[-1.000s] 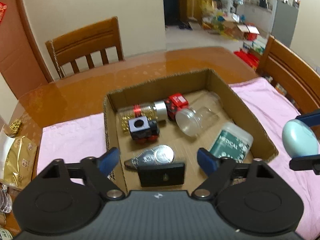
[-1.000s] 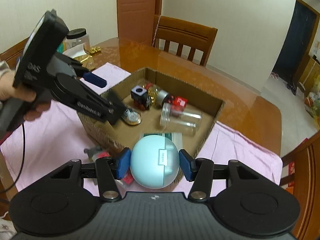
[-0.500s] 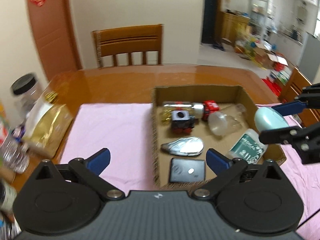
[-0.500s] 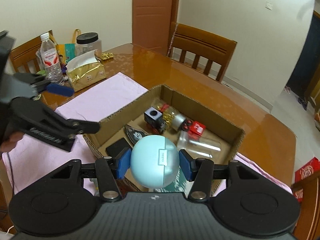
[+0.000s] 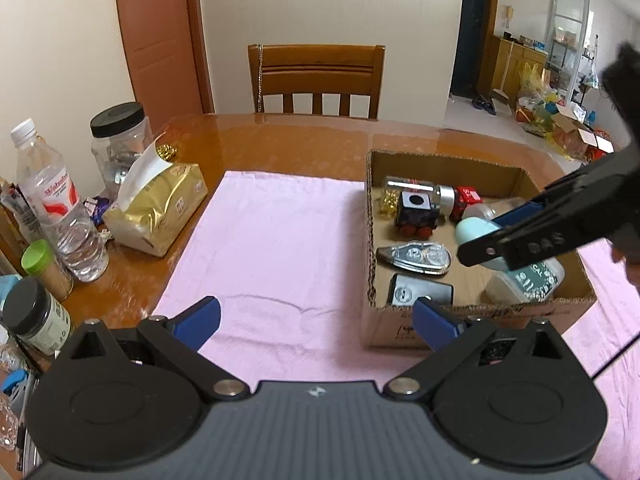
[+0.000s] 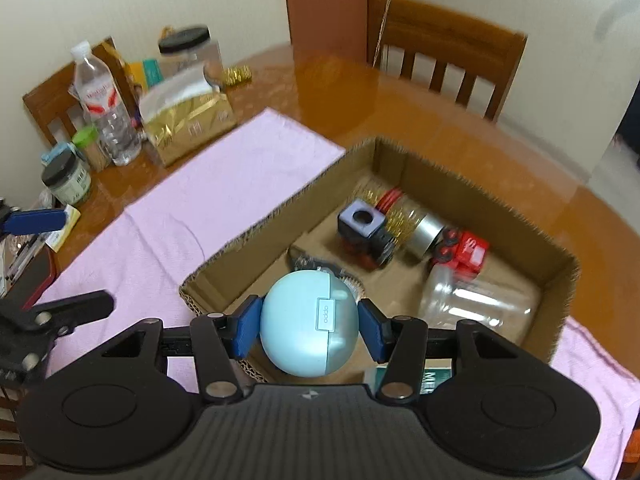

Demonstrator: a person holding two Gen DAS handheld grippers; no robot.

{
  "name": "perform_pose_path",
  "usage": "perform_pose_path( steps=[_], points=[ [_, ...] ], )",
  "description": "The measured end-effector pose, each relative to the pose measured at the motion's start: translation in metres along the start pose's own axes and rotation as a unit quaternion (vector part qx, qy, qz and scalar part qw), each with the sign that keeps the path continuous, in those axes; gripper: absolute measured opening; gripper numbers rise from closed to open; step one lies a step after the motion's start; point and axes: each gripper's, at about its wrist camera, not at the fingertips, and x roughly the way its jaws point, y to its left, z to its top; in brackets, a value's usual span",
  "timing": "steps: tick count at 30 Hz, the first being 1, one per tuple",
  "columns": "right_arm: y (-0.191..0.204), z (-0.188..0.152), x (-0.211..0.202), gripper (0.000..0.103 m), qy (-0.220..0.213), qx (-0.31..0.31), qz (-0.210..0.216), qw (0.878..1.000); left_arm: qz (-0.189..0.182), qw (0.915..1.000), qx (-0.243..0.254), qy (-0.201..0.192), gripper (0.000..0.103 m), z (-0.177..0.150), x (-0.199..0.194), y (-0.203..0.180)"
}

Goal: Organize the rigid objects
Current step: 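Carry the black case into the box and open the left gripper while the right carries the teal case, then lower the teal case into the box and open the right gripper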

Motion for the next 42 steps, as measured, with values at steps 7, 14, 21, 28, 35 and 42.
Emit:
perform_pose_path(
  steps=[7,14,21,28,35,42],
  points=[
    [-0.004,0.006,0.026,0.058,0.04,0.018,-0.008,0.999,-0.003,1.0,-0.001,0.0,0.101,-0.004,-0.004,-0.001],
    [-0.01,0.008,0.024,0.1,0.021,0.035,-0.042,0.998,-0.003,1.0,-0.001,-0.001,0.101,-0.007,-0.007,-0.001],
    [-0.009,0.011,-0.009,0.103,-0.013,0.041,-0.064,0.997,-0.012,0.9999,0.007,-0.004,0.101,-0.006,-0.01,-0.005],
    [-0.004,-0.005,-0.042,0.103,-0.024,0.058,-0.078,0.995,-0.01,0.9999,0.005,-0.008,0.101,-0.006,-0.014,-0.003],
    [-0.004,-0.044,-0.06,0.103,0.004,0.119,-0.061,0.991,-0.005,1.0,-0.005,-0.007,0.101,-0.015,-0.014,0.007],
    [-0.008,-0.077,-0.028,0.103,0.048,0.225,-0.026,0.973,-0.008,0.9999,-0.01,-0.01,0.101,-0.024,-0.013,0.011]
  ],
)
